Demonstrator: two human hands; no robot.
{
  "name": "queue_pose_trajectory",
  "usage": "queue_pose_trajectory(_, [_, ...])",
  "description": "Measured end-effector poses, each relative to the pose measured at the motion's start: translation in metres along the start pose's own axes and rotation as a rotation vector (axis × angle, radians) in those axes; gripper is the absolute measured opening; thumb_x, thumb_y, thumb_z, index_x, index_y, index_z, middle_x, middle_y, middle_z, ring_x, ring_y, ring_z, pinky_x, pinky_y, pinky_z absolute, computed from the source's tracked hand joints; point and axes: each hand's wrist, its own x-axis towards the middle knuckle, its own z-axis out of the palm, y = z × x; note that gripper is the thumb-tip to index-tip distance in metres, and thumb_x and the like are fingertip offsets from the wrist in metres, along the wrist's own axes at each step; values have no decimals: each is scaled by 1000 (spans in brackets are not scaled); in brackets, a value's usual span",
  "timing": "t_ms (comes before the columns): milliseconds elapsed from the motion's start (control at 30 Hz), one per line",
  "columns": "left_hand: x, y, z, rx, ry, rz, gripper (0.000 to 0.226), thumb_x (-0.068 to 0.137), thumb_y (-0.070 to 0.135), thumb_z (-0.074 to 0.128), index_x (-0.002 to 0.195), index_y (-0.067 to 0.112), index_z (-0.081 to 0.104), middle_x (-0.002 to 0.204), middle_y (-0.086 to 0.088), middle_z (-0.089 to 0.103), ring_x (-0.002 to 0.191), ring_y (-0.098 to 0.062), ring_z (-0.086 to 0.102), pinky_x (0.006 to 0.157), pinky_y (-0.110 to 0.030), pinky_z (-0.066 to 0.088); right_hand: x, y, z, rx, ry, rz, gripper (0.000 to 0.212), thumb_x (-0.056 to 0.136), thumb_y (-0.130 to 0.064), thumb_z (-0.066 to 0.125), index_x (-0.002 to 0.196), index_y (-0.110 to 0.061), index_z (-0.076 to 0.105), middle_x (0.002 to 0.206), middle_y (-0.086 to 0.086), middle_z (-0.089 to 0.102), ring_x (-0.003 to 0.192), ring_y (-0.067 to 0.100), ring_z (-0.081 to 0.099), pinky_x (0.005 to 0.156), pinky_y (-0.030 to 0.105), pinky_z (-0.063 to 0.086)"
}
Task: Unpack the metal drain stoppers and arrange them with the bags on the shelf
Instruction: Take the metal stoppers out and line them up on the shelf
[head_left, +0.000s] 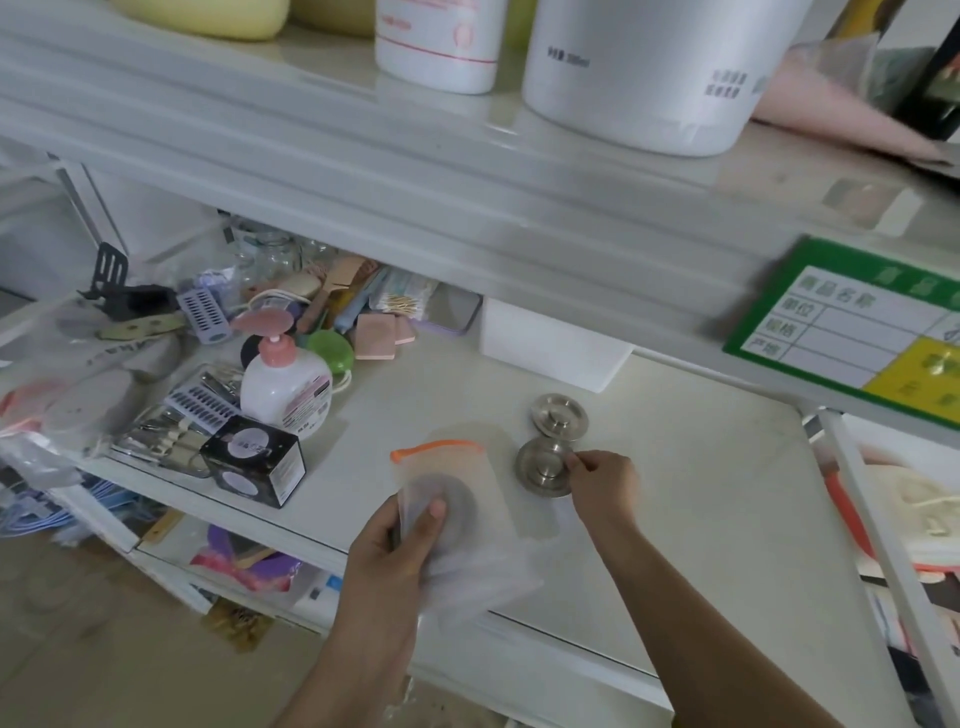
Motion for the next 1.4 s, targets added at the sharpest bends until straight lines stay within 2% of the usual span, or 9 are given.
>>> queue_pose_trajectory(100, [2, 1, 1, 5, -7, 2, 31, 81, 22, 77, 101, -1, 73, 103, -28, 74, 95, -33, 67, 95, -57, 51, -6, 5, 3, -73, 25, -61, 36, 86, -36, 59, 65, -8, 66, 62, 1, 59, 59, 21, 50, 55, 30, 38])
queue_pose_trajectory(200, [2, 3, 1, 38, -48, 33, 27, 82, 21, 80, 103, 5, 76, 102, -17, 77, 97, -33, 69, 93, -51, 52, -23, -14, -6, -8, 73, -178, 17, 88, -30, 63, 96, -20, 74, 90, -1, 61, 83, 19, 61, 73, 29, 50])
queue_pose_trajectory(300, [5, 5, 2, 131, -97, 109, 38, 75, 32, 80, 106, 10, 77, 107, -18, 77, 102, -34, 69, 94, -49, 51, -52, -53, -21, 124, -135, -416, 13, 87, -15, 68, 93, -17, 79, 84, -6, 62, 72, 4, 61, 65, 8, 41])
queue_pose_trajectory(433, [6, 11, 2, 275, -159, 214, 86, 60, 62, 85, 87, -16, 59, 73, -16, 51, 72, -25, 46, 67, -41, 36, -82, -85, -44, 240, -348, -609, 22, 82, -16, 68, 100, -21, 80, 84, -5, 57, 72, 8, 56, 70, 13, 40])
queue_pose_trajectory(567, [4, 20, 6, 303, -125, 255, 65, 59, 52, 81, 75, -8, 61, 66, -13, 49, 67, -21, 46, 64, -39, 35, -93, -95, -67, 180, -455, -715, 29, 80, -21, 62, 104, -26, 77, 81, -8, 55, 71, 5, 53, 68, 10, 37])
queue_pose_trajectory(733, [5, 16, 12, 316, -183, 242, 39, 62, 39, 77, 97, 24, 77, 93, -13, 80, 89, -26, 72, 79, -41, 56, -96, -90, -61, 113, -465, -592, 16, 82, -8, 61, 74, -18, 71, 62, 2, 58, 56, 1, 43, 55, 16, 35])
queue_pose_trajectory(933, [10, 7, 9, 229, -274, 301, 81, 68, 18, 79, 142, 21, 48, 129, -5, 68, 120, -22, 65, 97, -37, 55, -115, -82, -41, 234, -258, -580, 22, 83, 1, 64, 63, -4, 58, 63, 10, 53, 54, 12, 44, 52, 25, 37])
queue_pose_trajectory(1200, [4, -5, 4, 168, -117, 138, 39, 63, 5, 82, 102, 12, 79, 98, -16, 82, 95, -38, 74, 78, -44, 60, -123, -80, -32, 437, -127, -365, 12, 96, -23, 58, 89, -23, 68, 81, -4, 71, 76, 10, 67, 66, 25, 53])
queue_pose_trajectory(1400, [4, 17, -12, 203, -88, 141, 50, 83, -10, 70, 118, 25, 75, 101, -13, 82, 89, -29, 73, 86, -53, 58, -63, -34, -65, 385, 5, -205, 23, 99, -26, 54, 85, -16, 69, 60, 0, 63, 51, 7, 52, 57, 29, 42])
